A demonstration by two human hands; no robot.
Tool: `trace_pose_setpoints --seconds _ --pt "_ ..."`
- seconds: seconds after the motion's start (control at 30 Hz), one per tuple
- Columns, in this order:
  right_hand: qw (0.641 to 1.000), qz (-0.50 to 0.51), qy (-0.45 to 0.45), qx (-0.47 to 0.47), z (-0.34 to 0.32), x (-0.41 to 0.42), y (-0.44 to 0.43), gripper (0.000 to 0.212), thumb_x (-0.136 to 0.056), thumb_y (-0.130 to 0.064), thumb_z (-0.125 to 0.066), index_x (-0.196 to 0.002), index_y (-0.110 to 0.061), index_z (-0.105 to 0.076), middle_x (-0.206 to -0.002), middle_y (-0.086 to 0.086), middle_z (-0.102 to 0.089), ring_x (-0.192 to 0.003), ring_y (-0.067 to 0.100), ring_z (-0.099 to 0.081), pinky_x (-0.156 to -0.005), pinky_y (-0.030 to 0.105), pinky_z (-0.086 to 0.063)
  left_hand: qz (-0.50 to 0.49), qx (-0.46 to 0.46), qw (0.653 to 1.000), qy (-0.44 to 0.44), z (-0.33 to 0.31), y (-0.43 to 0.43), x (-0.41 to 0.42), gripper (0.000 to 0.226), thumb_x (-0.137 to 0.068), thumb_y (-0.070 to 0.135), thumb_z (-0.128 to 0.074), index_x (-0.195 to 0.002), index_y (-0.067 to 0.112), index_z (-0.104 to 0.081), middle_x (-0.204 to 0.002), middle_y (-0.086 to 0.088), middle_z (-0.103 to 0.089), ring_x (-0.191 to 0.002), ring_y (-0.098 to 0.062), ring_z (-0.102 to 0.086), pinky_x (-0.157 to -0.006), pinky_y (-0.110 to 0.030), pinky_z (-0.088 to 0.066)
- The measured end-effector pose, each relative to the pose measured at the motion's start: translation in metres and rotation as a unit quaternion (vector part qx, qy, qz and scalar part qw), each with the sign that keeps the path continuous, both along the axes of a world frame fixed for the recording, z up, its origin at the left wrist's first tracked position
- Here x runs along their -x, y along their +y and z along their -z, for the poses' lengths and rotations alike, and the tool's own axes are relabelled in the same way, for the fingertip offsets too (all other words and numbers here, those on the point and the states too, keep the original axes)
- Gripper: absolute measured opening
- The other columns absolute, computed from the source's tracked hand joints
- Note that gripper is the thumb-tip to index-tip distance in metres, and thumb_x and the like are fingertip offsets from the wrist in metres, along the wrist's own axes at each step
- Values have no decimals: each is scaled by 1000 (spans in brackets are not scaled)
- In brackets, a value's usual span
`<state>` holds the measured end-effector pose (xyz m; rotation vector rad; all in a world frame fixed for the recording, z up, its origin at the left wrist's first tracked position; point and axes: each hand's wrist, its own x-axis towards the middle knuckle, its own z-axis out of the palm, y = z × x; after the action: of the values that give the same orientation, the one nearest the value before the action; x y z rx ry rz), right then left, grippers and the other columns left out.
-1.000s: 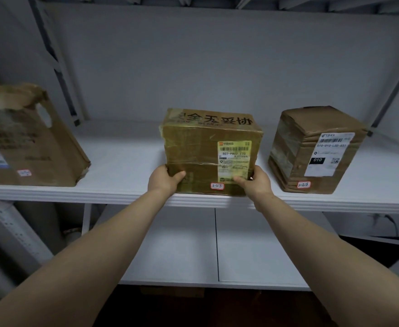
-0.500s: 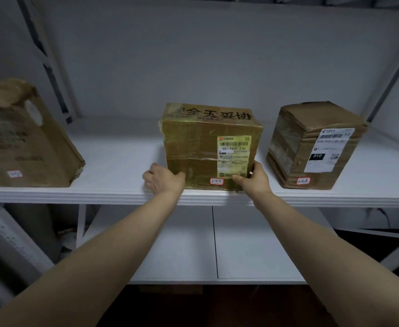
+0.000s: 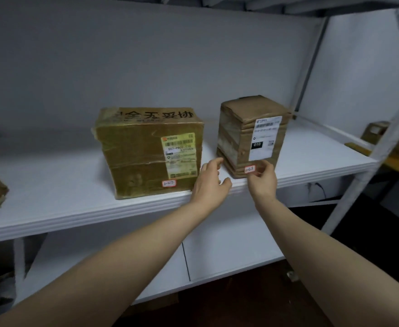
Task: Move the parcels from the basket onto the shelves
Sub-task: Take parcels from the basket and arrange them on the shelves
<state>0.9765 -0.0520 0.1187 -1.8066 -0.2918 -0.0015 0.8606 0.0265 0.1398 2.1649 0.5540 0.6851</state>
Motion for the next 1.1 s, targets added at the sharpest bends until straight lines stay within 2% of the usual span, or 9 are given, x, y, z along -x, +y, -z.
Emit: trace_pose_setpoints --seconds 0.07,0.17,0.33,0.43,0.5,0.6,0.67,0.97,1.1 --pt "1000 20 4 -7 1 -18 -16 43 -91 -8 -54 -133 -9 -45 -124 8 -55 -101 19 -55 -88 30 -44 -3 24 999 27 -2 -4 -19 58 -91 21 -59 -143 13 -35 -138 -8 -46 -120 -22 -51 -100 -33 -42" --pt "999 28 20 -3 0 -57 -29 53 -90 -8 -54 -140 -11 -37 -133 9 -49 -108 22 -55 -95 37 -47 -8 54 998 42 -7 -7 -47 59 -91 23 -61 -143 10 -36 -142 -10 -46 -128 -27 -47 -102 -33 -40" --pt "997 -49 43 37 -3 -115 -33 75 -87 -10 -64 -149 -8 -22 -148 13 -36 -132 29 -41 -108 42 -38 -50 89 992 74 -1 -3 -97 56 -88 19 -65 -138 12 -41 -137 -8 -52 -124 -30 -49 -94 -28 -39" --pt "990 -108 58 68 -2 -142 -34 81 -88 -12 -64 -151 -9 -14 -153 13 -30 -139 30 -33 -112 44 -34 -76 101 988 87 10 -1 -121 58 -84 16 -67 -137 15 -41 -130 -7 -59 -119 -28 -54 -96 -29 -42" --pt "982 -156 54 92 -1 -154 -33 77 -89 -11 -63 -151 -8 -17 -151 14 -34 -138 30 -35 -111 42 -34 -94 102 986 91 15 -2 -132 61 -84 15 -67 -138 16 -40 -129 -7 -59 -119 -28 -55 -100 -33 -43" --pt "970 -209 21 120 5 -163 -32 57 -90 -9 -60 -141 -5 -36 -137 12 -51 -126 28 -49 -105 37 -41 -119 83 985 96 20 -4 -144 56 -86 16 -66 -138 16 -42 -128 -7 -60 -117 -29 -55 -99 -33 -43" --pt "968 -219 -1 127 7 -170 -36 49 -90 -8 -60 -135 -4 -42 -132 11 -56 -122 28 -52 -102 35 -42 -127 77 984 93 21 -6 -153 54 -87 16 -66 -136 16 -45 -126 -7 -61 -116 -28 -56 -96 -31 -43" --pt "973 -193 -10 124 5 -226 -85 48 -91 -9 -61 -135 -4 -42 -132 10 -56 -122 26 -52 -97 30 -40 -98 59 989 96 24 -46 -216 52 -88 17 -64 -136 17 -45 -127 -6 -61 -116 -28 -56 -93 -29 -42" --pt "977 -181 0 113 8 -239 -98 50 -92 -10 -59 -138 -7 -41 -133 9 -55 -122 26 -51 -101 33 -41 -90 57 989 102 25 -56 -232 52 -88 19 -64 -137 18 -44 -126 -6 -62 -115 -28 -56 -94 -30 -43"
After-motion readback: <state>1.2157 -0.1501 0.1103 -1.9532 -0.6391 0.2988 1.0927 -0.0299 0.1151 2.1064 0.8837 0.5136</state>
